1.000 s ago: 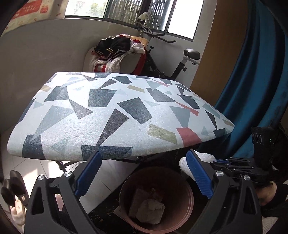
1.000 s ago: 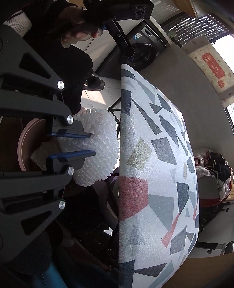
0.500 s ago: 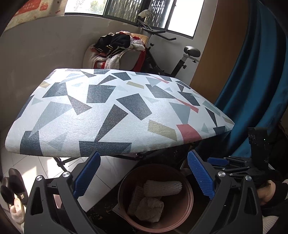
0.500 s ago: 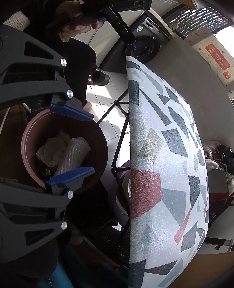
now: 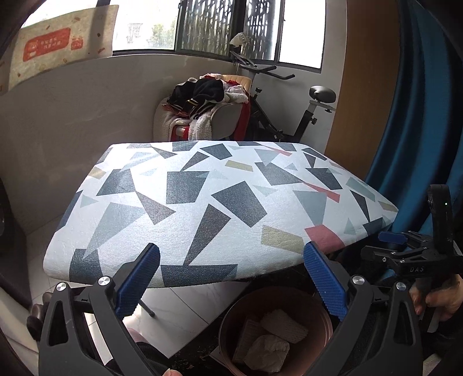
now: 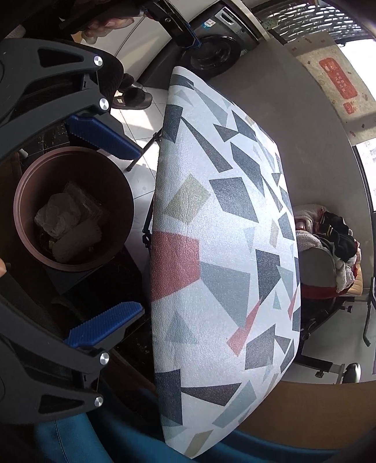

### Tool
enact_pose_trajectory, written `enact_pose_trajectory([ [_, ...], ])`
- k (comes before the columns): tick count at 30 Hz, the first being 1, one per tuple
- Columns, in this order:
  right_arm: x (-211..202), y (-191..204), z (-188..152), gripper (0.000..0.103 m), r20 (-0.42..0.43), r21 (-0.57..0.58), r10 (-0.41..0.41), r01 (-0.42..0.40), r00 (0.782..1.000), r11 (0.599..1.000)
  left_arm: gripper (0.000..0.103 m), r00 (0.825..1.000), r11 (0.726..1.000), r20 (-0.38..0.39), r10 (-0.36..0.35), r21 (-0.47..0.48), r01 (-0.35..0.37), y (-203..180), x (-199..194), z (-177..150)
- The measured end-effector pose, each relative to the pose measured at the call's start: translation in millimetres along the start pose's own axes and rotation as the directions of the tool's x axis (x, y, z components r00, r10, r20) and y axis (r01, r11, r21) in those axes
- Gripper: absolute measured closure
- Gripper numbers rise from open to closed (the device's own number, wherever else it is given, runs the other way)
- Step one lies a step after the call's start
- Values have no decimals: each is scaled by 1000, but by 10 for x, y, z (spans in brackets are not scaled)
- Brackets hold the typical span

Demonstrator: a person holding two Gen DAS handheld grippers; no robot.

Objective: Collect trash

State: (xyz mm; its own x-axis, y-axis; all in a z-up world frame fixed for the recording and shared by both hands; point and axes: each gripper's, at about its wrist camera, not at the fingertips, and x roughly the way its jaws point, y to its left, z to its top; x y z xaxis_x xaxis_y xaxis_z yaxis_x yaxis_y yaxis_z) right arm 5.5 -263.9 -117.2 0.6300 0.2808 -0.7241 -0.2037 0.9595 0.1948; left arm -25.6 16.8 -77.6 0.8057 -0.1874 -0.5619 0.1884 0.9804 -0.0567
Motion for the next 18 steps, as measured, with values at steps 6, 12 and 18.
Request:
enact_pose_trajectory([
  [6, -392, -10, 471, 6, 127, -31, -45, 50, 991, 998, 6, 992, 999, 120, 33, 12, -35, -30, -275, 441],
  [12, -766, 77, 773, 6, 232, -84, -80, 102, 969, 991, 6, 976, 996, 209, 67, 36, -76, -156, -552, 722],
  [18, -963, 142, 867, 6, 274, -107, -78, 111, 959, 988, 6, 976, 997, 210, 53, 49, -64, -234, -640, 821],
])
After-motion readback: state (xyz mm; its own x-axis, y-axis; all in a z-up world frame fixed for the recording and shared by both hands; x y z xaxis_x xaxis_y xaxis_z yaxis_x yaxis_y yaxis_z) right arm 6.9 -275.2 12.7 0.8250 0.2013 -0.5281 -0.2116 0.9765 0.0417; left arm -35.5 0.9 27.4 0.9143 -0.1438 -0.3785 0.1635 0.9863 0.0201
